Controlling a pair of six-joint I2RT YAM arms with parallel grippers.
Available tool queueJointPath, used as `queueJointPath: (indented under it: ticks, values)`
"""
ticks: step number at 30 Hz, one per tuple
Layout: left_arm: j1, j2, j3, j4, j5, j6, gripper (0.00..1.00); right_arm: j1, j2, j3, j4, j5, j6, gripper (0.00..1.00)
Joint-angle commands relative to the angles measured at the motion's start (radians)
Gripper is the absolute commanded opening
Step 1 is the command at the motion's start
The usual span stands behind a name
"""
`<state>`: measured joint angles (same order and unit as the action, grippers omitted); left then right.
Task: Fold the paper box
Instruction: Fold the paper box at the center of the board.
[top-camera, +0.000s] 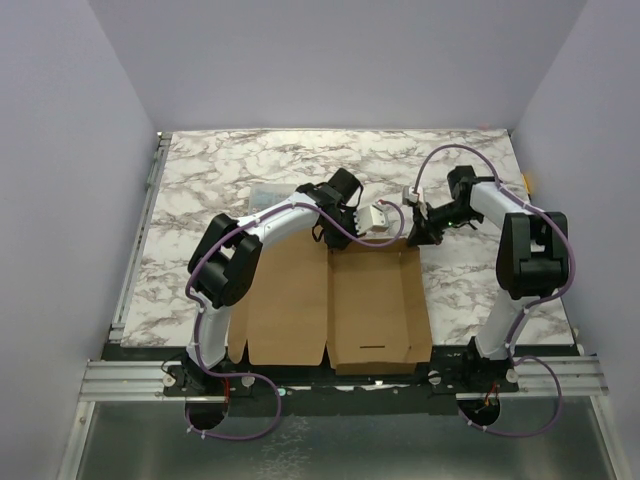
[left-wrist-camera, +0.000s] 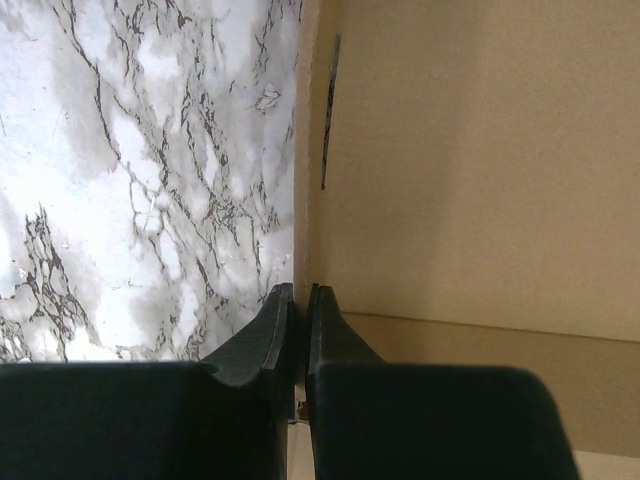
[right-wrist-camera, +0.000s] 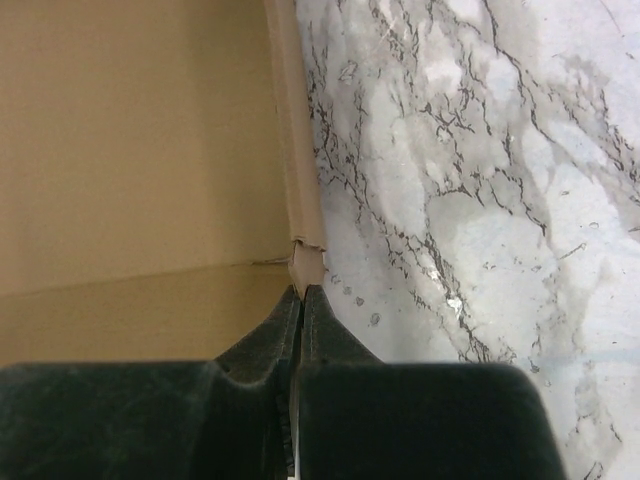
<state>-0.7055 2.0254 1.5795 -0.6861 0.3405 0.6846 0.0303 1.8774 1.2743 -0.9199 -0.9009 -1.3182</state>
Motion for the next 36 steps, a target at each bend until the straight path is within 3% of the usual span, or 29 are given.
queueJointPath:
  ticks: [1, 8, 16, 36]
  values:
    - [0.009, -0.025, 0.02, 0.091, 0.052, -0.033, 0.0, 0.03, 0.04, 0.02, -0.131, 0.108, -0.02, 0.0]
    - [0.03, -0.042, -0.002, 0.13, 0.094, -0.062, 0.0, 0.068, 0.062, 0.044, -0.141, 0.162, 0.013, 0.0]
    - [0.059, -0.09, -0.127, 0.233, 0.151, -0.106, 0.05, 0.097, 0.085, 0.045, -0.13, 0.208, 0.039, 0.0]
    - [0.073, -0.138, -0.219, 0.355, 0.143, -0.137, 0.0, 0.152, 0.095, 0.04, -0.115, 0.308, 0.095, 0.0]
